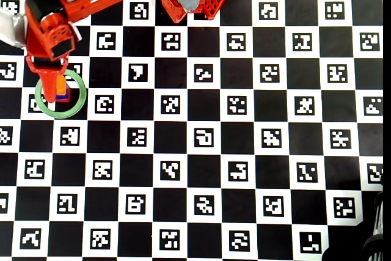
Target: Grab the red cube then put it in the green circle then put the blue cube on top and finally the orange cube on top
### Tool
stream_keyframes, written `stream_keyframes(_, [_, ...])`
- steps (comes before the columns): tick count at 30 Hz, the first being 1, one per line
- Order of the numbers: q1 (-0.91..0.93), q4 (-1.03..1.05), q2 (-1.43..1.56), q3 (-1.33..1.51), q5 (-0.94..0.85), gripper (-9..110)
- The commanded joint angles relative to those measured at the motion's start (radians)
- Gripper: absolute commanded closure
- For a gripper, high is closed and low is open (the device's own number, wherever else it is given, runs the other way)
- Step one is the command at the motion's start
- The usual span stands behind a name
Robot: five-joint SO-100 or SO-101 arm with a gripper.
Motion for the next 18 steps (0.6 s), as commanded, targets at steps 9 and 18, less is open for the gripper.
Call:
stream_keyframes(9, [-0.308, 0.046, 0.212, 0.021, 0.480, 72])
stream_keyframes(18, [-0.538, -0.140, 0.344, 0.357, 0.864, 93])
